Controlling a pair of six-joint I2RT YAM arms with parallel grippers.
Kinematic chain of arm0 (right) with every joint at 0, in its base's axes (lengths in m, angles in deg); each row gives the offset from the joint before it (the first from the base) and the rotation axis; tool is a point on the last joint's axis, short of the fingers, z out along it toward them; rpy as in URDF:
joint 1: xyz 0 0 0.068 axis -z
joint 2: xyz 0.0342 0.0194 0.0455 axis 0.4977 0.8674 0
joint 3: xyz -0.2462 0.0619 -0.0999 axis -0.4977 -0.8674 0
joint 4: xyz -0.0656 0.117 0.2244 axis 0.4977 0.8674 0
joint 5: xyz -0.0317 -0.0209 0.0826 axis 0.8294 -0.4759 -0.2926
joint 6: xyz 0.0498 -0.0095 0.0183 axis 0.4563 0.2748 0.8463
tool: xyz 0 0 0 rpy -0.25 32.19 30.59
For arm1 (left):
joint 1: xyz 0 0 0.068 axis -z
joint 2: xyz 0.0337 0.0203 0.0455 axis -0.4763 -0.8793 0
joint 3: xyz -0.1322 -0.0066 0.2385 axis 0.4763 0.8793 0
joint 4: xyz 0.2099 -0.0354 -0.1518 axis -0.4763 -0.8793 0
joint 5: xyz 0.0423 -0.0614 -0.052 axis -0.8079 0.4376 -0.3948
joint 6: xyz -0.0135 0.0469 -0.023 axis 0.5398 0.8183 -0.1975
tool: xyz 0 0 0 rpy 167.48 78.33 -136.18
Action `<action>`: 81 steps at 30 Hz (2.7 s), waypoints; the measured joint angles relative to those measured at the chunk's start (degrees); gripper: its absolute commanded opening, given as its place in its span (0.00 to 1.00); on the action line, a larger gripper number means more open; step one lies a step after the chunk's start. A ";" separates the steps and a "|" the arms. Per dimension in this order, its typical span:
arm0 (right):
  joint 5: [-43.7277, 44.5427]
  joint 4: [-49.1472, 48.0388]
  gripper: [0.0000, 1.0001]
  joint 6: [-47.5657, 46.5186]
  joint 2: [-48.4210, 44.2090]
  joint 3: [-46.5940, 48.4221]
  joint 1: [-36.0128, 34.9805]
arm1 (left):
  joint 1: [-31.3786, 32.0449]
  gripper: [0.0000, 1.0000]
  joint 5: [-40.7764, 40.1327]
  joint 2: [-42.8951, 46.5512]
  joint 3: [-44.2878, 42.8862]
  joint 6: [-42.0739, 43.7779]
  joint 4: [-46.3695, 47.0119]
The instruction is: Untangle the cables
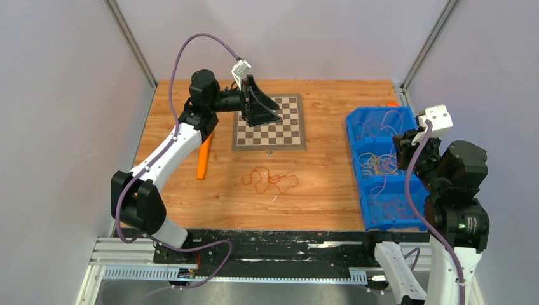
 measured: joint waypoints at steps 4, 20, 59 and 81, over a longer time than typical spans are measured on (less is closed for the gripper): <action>0.22 -1.01 0.00 1.09 2.32 0.15 2.25 | 0.00 1.00 0.90 -1.64 0.09 -1.27 1.64; 0.90 -10.54 0.00 12.68 40.81 14.03 8.35 | -0.59 1.00 -1.44 -0.63 1.25 9.62 -10.29; -19.32 -9.27 1.00 -11.45 48.24 0.07 -27.12 | -19.26 1.00 -9.03 5.38 9.79 12.83 -29.07; -6.75 -22.32 0.42 -10.43 77.09 3.96 -46.25 | -29.83 1.00 -17.64 19.45 15.19 13.66 -35.47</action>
